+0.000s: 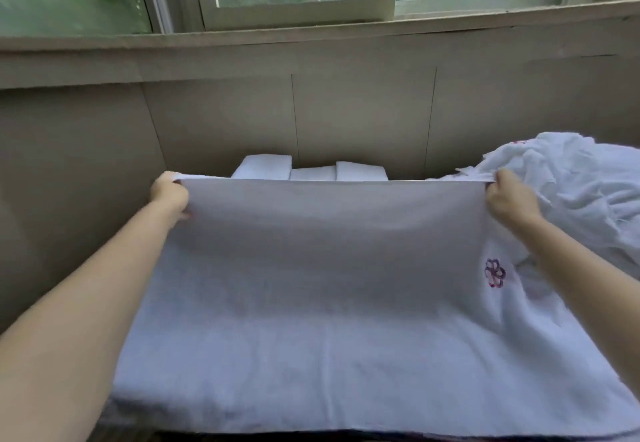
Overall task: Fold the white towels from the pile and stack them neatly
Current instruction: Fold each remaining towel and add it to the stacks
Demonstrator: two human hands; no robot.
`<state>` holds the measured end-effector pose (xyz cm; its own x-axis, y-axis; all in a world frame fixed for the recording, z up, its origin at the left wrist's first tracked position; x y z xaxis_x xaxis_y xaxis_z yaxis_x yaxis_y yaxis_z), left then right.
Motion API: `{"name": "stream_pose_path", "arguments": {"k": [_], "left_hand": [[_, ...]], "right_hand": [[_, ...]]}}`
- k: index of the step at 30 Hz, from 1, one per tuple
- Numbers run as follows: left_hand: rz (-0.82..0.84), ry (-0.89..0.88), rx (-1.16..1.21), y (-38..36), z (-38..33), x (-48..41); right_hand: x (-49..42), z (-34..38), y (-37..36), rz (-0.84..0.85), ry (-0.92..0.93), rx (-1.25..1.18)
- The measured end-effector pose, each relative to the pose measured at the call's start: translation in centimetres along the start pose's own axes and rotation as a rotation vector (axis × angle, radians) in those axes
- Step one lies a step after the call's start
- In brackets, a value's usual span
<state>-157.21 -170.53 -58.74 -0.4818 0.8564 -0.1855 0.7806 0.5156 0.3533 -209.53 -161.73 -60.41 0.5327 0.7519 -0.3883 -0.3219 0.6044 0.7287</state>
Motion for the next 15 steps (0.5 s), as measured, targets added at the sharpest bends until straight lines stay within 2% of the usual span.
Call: {"name": "stream_pose_path", "arguments": {"k": [2, 4, 8, 11, 13, 15], "left_hand": [[0.011, 0.076, 0.186, 0.0, 0.1, 0.4], [-0.004, 0.134, 0.253, -0.4, 1.5, 1.0], [-0.162, 0.238, 0.332, -0.8, 6.9, 4.3], [-0.272, 0.396, 0.36, -0.4, 11.7, 7.9], [-0.26, 0.367, 0.323, -0.2, 13.5, 10.1], [-0.302, 0.309, 0.309, 0.1, 13.9, 11.5]], "right_hand": [[0.7, 0.0, 0.1, -0.007, 0.017, 0.005], [2.6, -0.8, -0.7, -0.003, 0.028, 0.001], [8.4, -3.9, -3.5, 0.07, 0.011, -0.016], [12.7, -6.7, -5.2, 0.196, 0.02, 0.058], [14.7, -8.3, -5.8, 0.302, 0.049, 0.174], [15.4, -9.0, -5.7, 0.332, 0.047, 0.207]]}}
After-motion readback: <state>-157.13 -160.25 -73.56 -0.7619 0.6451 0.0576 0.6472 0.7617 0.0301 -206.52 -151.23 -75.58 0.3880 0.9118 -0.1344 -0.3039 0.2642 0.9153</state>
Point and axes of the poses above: each hand's wrist, its own x-axis away from the middle knuckle, its own y-axis out of the back of the hand, z = x × y, the point moved 2 cm from there along -x, towards the middle knuckle, and after that the axes turned 3 degrees about -y, right-handed, at the moved point
